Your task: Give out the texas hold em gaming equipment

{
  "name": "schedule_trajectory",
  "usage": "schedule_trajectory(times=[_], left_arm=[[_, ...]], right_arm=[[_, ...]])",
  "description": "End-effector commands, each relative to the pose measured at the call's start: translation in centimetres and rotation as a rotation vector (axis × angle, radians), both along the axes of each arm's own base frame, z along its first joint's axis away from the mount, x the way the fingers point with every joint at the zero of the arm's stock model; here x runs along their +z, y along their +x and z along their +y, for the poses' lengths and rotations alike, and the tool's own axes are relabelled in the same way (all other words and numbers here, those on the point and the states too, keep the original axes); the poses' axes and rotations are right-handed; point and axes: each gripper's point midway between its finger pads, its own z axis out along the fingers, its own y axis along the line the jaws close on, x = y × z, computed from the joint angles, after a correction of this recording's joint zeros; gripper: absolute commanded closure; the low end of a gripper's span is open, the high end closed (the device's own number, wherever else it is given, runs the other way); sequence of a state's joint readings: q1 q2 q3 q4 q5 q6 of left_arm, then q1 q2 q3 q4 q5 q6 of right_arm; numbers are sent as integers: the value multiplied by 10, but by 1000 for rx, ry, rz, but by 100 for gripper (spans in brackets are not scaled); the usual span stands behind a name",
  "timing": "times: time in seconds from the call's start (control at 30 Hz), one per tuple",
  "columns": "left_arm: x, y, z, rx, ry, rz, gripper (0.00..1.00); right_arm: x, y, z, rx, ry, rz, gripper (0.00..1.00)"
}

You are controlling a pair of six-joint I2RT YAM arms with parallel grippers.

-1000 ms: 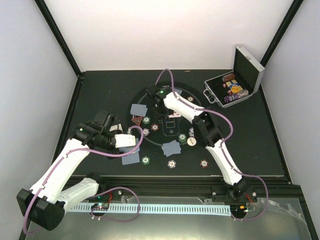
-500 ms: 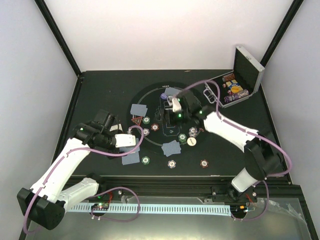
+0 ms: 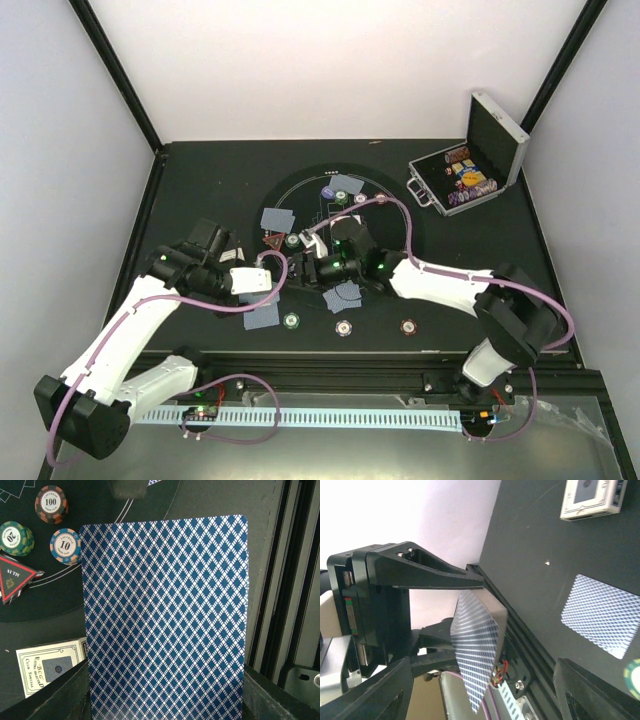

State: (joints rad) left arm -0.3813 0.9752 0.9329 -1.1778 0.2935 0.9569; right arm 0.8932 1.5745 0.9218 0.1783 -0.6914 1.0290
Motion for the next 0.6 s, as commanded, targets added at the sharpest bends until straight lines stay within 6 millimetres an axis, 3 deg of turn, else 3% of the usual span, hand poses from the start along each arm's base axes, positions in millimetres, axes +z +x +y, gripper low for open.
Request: schedule_trajectory(times=[0.0, 0.3, 0.57], left_arm=[[16, 6, -3, -2, -18, -43, 98], [18, 6, -3, -5, -20, -47, 99], [18, 5, -2, -6, -18, -50, 98]], right_arm=[[18, -5, 24, 37, 92, 13, 21], [10, -16, 47, 73, 112, 64, 28], [-11, -14, 67, 82, 110, 123, 35]])
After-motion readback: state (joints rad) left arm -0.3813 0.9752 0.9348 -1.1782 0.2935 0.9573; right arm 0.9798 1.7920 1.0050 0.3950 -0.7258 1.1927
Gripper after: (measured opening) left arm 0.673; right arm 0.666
